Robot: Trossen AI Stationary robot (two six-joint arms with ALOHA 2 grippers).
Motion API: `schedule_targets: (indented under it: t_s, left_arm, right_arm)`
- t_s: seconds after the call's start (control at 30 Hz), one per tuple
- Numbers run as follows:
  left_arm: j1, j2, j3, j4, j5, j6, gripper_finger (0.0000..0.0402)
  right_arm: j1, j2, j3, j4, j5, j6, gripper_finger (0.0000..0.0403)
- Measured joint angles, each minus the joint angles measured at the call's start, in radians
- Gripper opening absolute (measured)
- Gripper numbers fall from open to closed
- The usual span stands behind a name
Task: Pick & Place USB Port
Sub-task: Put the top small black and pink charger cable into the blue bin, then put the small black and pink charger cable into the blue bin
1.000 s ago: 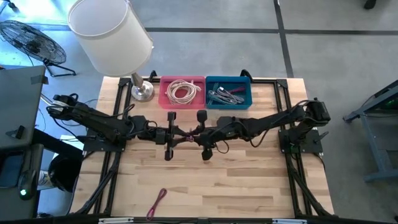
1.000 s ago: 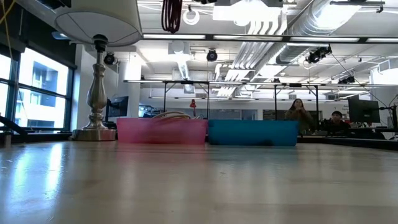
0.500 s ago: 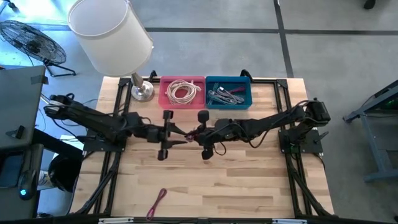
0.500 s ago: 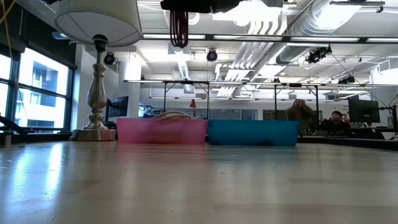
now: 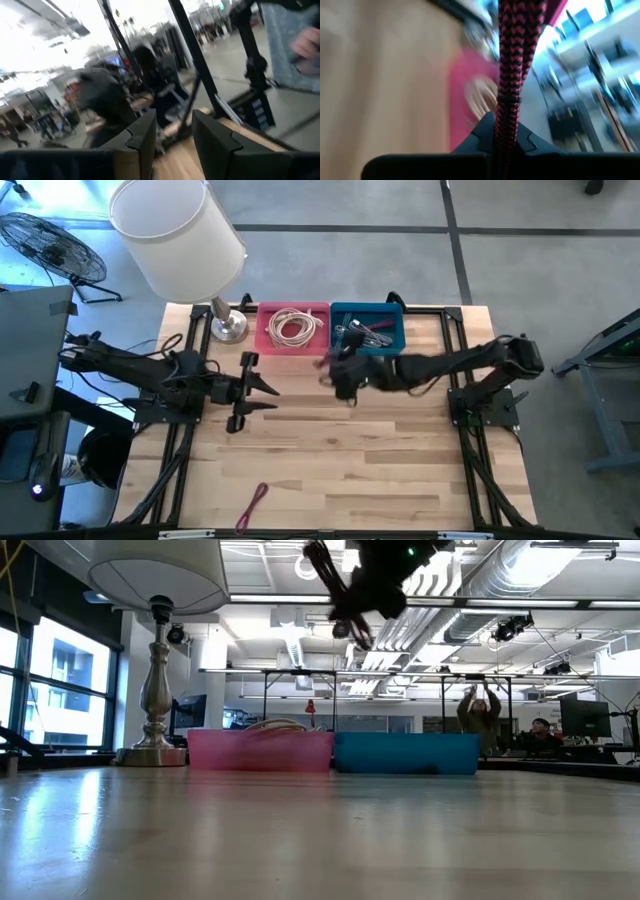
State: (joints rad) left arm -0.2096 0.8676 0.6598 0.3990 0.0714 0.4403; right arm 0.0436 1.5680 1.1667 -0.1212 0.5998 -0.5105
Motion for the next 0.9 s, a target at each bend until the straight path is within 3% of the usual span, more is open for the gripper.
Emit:
schedule_targets:
  t_s: [0.13, 0.5, 0.67, 0.9]
  left_arm:
    - [0.000, -0.003, -0.001, -0.059, -0.003, 0.000, 0.0122]
    - [0.000, 0.000, -0.001, -0.151, -0.003, -0.006, 0.0122]
    - [0.000, 0.000, -0.001, -0.226, -0.030, -0.115, 0.0123]
    - [0.000, 0.000, -0.001, -0.357, -0.089, -0.153, 0.0123]
  right_arm:
    - [-0.119, -0.048, 0.000, -0.165, 0.003, 0.055, 0.0005]
    - [-0.431, -0.059, -0.003, -0.283, -0.223, 0.171, 0.0009]
    - [-0.482, -0.058, -0.005, -0.294, -0.296, 0.240, 0.0065]
    - [-0.463, -0.058, -0.005, -0.293, -0.296, 0.243, 0.0142]
